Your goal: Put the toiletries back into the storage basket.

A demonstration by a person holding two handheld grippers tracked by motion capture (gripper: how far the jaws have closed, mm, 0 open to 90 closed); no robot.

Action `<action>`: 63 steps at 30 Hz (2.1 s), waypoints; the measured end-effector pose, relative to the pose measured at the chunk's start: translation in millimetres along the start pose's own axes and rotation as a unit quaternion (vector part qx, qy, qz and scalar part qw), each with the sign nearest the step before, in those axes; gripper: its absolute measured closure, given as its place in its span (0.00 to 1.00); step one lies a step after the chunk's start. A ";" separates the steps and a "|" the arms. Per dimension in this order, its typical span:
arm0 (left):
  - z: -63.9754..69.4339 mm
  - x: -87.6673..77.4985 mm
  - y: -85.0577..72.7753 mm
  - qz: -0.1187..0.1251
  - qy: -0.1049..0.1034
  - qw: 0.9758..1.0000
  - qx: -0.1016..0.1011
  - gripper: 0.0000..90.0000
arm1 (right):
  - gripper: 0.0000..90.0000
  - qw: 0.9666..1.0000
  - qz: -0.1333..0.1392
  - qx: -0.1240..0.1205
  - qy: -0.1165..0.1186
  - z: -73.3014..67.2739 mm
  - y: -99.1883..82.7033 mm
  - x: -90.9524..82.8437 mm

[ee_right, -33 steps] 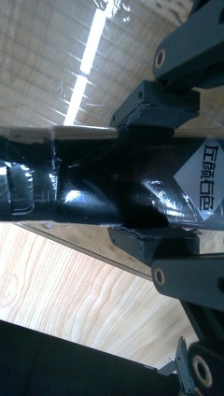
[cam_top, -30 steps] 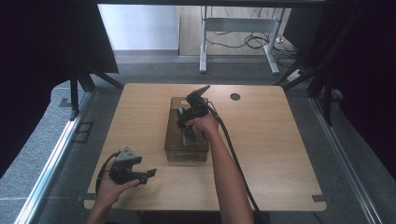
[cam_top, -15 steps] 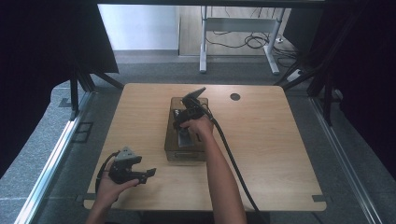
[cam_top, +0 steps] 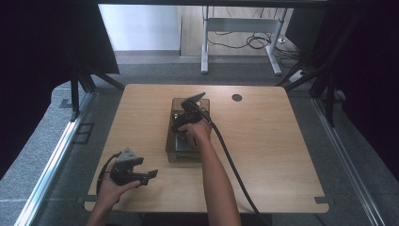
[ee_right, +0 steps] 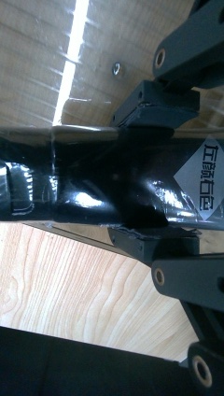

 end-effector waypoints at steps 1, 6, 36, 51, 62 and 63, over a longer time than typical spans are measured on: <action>-0.5 -0.3 0.1 -0.001 -0.001 1.000 0.001 0.23 | 0.52 1.000 0.001 0.004 -0.002 -0.1 -0.5 0.8; -0.1 -0.3 0.4 0.001 -0.001 1.000 0.000 0.23 | 0.52 1.000 0.005 0.021 -0.006 0.5 -2.1 3.3; 1.0 1.5 0.9 0.001 -0.005 1.000 0.001 0.23 | 0.50 0.995 0.012 0.087 -0.045 8.9 -24.8 22.9; 0.5 4.8 -0.3 -0.007 -0.002 1.000 0.005 0.23 | 0.41 0.997 0.033 0.034 -0.055 -0.7 -16.8 -4.0; 1.4 6.0 -0.5 -0.009 0.007 1.000 0.008 0.23 | 0.41 0.999 0.031 -0.025 -0.027 -3.4 -17.6 -18.8; 1.6 5.6 -0.3 -0.009 0.008 1.000 0.008 0.23 | 0.41 0.999 0.032 -0.028 -0.023 -3.6 -18.1 -20.4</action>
Point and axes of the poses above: each handheld gripper's, and its own axes: x roughly forward along the jaws, y roughly out of its top, z roughly to its right, the point moved 1 cm from there along x, roughly forward along the jaws, and after that the axes turned 15 degrees about z, right-handed, at the moved point
